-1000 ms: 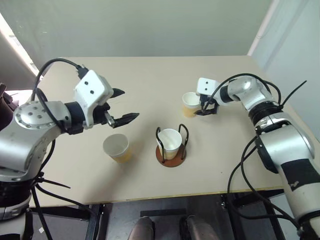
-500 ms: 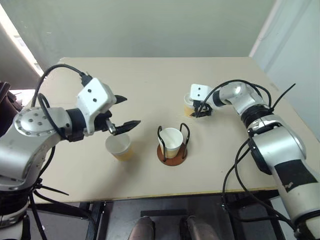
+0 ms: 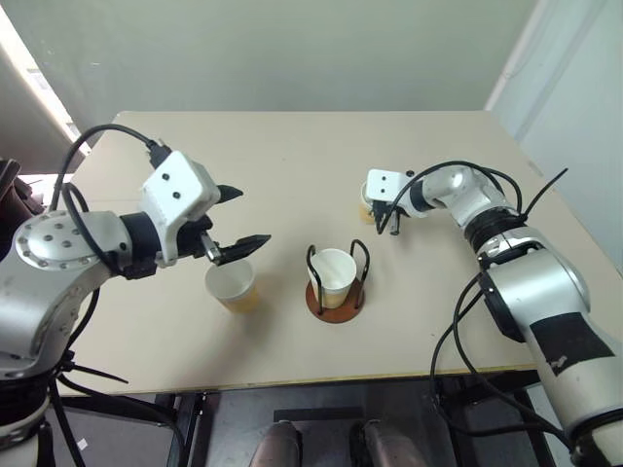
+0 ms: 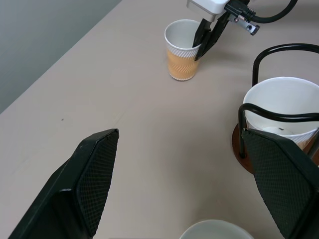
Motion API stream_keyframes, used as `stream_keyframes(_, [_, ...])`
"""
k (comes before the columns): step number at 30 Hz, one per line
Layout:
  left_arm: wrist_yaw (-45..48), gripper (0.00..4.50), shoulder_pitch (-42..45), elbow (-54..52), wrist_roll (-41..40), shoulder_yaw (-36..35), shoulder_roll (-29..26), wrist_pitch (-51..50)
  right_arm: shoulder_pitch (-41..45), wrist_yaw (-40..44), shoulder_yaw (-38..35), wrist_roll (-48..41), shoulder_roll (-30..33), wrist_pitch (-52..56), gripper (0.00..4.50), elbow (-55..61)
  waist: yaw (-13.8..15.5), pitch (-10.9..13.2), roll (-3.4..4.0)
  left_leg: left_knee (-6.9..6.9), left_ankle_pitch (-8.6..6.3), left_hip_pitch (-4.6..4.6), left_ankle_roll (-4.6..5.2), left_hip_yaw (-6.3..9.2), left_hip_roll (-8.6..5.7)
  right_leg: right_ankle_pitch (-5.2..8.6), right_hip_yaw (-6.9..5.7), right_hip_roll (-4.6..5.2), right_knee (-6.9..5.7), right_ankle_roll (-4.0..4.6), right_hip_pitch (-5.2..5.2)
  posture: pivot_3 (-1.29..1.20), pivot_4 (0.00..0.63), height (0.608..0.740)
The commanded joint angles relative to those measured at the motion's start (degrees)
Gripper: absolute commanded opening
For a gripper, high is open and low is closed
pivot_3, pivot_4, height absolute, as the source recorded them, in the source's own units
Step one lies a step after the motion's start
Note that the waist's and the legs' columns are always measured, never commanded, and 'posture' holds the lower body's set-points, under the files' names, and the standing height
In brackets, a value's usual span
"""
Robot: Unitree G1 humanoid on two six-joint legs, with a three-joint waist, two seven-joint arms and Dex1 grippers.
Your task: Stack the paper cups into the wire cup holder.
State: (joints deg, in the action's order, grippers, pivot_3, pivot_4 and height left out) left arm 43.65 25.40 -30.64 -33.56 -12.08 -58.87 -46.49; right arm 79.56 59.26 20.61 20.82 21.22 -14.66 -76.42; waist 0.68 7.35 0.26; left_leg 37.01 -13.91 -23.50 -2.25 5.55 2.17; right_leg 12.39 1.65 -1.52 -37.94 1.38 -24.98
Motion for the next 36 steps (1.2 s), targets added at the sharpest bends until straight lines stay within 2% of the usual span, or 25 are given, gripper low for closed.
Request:
stream_keyframes(1, [4.38,4.26,-0.71,-1.48,-3.50,-4.80,-1.41,1.27,2.44,10.06,-4.76,-4.95,3.65,-1.65,0.02,2.60,0.01,0.00,0.00,0.00,0.00,-0.01,0.00,0.00,0.00,0.00,0.00,0.00,0.02,0.00,0.00,0.00,0.150,0.740])
stream_keyframes(5, [8.75,4.26,0.85,1.59,-8.79,-9.79,-0.71,2.90,5.15,25.46,-10.43,-12.95,7.88,-0.06,0.02,9.42,0.35,0.00,0.00,0.02,0.02,-0.24,-0.04,0.00,-0.01,0.00,-0.03,0.00,0.06,0.00,-0.14,0.00,0.150,0.740])
stream_keyframes(8, [10.70,4.26,2.02,4.12,-13.19,-13.31,0.38,3.55,3.64,31.56,-11.38,-17.89,9.77,3.26,0.02,18.68,0.14,-0.01,-0.02,-0.01,0.33,-0.22,-0.57,-0.01,-0.01,0.00,-0.03,0.00,0.06,0.00,-0.16,0.00,0.150,0.740])
stream_keyframes(11, [14.19,4.26,0.58,6.28,-17.04,-16.90,-0.42,2.71,-2.07,33.24,-7.78,-28.81,12.73,13.21,0.02,37.24,-0.23,-0.03,-0.04,-0.05,0.35,-0.16,-0.58,-0.01,0.00,0.01,-0.03,-0.01,0.06,0.00,-0.13,0.00,0.150,0.740])
stream_keyframes(17, [20.56,4.26,-4.66,9.63,-22.41,-23.91,-4.03,-0.20,-7.88,33.24,-5.18,-44.54,17.74,30.81,0.02,62.17,-0.57,-0.02,-0.03,-0.02,0.52,-0.10,-0.58,-0.02,0.02,0.01,0.01,-0.05,0.00,0.00,-0.08,0.00,0.150,0.740])
stream_keyframes(21, [23.12,4.26,-9.86,10.23,-21.76,-26.26,-5.71,-0.69,-10.74,33.24,-3.40,-45.35,17.98,33.30,0.02,68.73,-0.79,-0.03,-0.05,-0.04,0.42,0.10,-0.11,-0.02,0.05,0.04,0.02,-0.09,0.02,0.05,0.15,0.00,0.150,0.740])
stream_keyframes(24, [25.04,4.26,-14.90,9.66,-18.92,-26.41,-6.79,0.16,-12.95,33.23,-1.49,-42.65,16.89,31.69,0.02,69.85,-0.90,-0.03,-0.06,-0.02,0.30,0.50,0.10,-0.02,0.05,0.33,0.02,-0.09,0.01,0.54,0.54,0.00,0.150,0.740])
stream_keyframes(30, [26.57,4.26,-21.16,7.50,-15.16,-25.74,-7.41,2.36,-14.27,32.96,1.54,-35.02,14.95,25.73,0.02,65.43,-0.86,-0.04,-0.07,0.04,0.40,0.56,0.23,-0.02,0.05,0.26,0.04,-0.09,-0.02,0.73,0.57,0.00,0.150,0.740])
stream_keyframes(36, [26.95,4.26,-23.76,6.28,-13.87,-26.16,-7.53,2.64,-14.37,33.24,2.41,-33.18,15.24,23.31,0.02,62.97,-0.86,-0.04,-0.07,0.01,0.34,0.50,0.19,-0.02,0.05,0.22,0.04,-0.09,-0.01,0.73,0.51,0.00,0.150,0.740])
